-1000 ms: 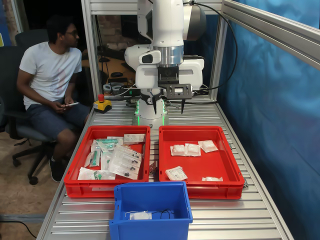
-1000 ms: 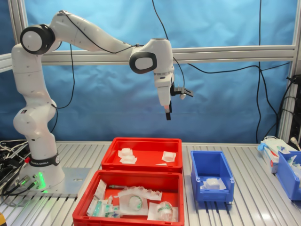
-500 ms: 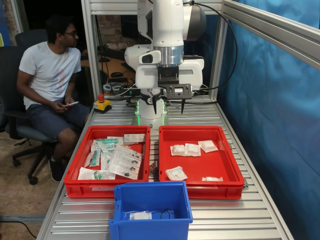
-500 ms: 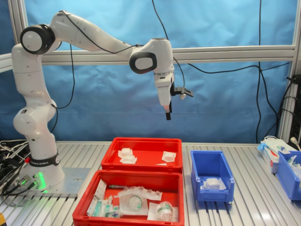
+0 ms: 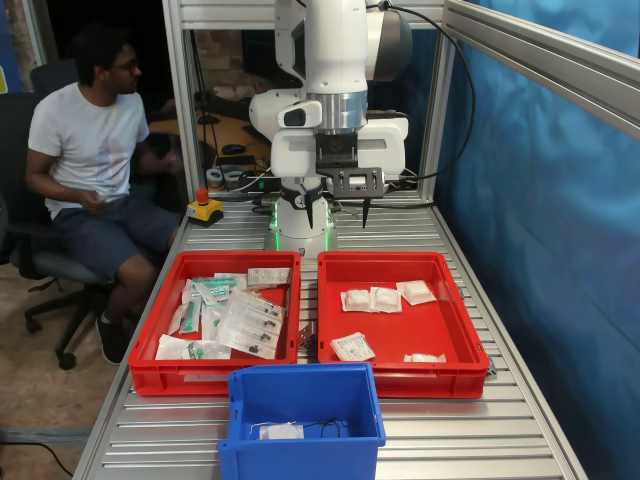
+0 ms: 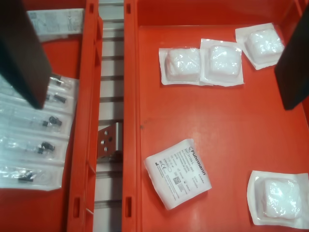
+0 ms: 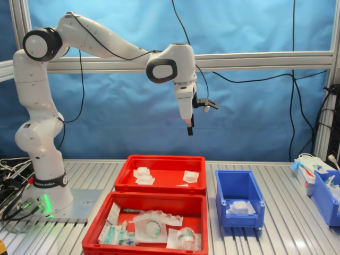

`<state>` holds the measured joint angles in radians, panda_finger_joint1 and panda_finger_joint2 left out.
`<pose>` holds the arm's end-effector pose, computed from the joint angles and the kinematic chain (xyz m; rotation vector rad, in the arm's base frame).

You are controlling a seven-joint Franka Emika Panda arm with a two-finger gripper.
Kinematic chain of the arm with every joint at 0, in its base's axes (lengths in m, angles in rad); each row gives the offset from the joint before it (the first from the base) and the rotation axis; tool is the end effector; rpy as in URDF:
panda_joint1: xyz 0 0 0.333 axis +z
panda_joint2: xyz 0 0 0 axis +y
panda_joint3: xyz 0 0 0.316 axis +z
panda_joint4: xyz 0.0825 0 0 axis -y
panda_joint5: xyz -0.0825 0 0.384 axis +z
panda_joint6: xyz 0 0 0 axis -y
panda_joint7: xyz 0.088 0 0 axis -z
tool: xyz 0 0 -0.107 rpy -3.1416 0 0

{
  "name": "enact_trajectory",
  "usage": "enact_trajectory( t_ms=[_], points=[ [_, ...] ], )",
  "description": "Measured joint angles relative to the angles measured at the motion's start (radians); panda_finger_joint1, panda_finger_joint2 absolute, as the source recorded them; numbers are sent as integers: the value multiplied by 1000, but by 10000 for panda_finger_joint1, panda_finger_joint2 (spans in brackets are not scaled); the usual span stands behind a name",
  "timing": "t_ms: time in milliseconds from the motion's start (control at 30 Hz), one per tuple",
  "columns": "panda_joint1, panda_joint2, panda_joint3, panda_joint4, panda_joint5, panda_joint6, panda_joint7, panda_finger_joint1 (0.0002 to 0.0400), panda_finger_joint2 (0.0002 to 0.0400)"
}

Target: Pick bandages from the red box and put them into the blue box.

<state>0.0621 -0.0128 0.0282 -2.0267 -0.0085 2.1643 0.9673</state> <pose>0.5615 0.0506 0.4673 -2.7783 1.2957 -0.2054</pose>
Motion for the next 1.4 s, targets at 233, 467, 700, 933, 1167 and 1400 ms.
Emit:
enact_trajectory(
  t_ms=[233, 467, 700, 933, 1167, 1400],
  points=[
    [0, 0, 0, 0, 0, 0, 0, 400, 400],
    [0, 0, 0, 0, 0, 0, 0, 400, 400],
    [0, 0, 0, 0, 0, 0, 0, 400, 400],
    [0, 0, 0, 0, 0, 0, 0, 400, 400],
    [0, 0, 0, 0, 0, 0, 0, 400, 400],
    [0, 4, 0, 0, 0, 19, 0, 400, 400]
  ],
)
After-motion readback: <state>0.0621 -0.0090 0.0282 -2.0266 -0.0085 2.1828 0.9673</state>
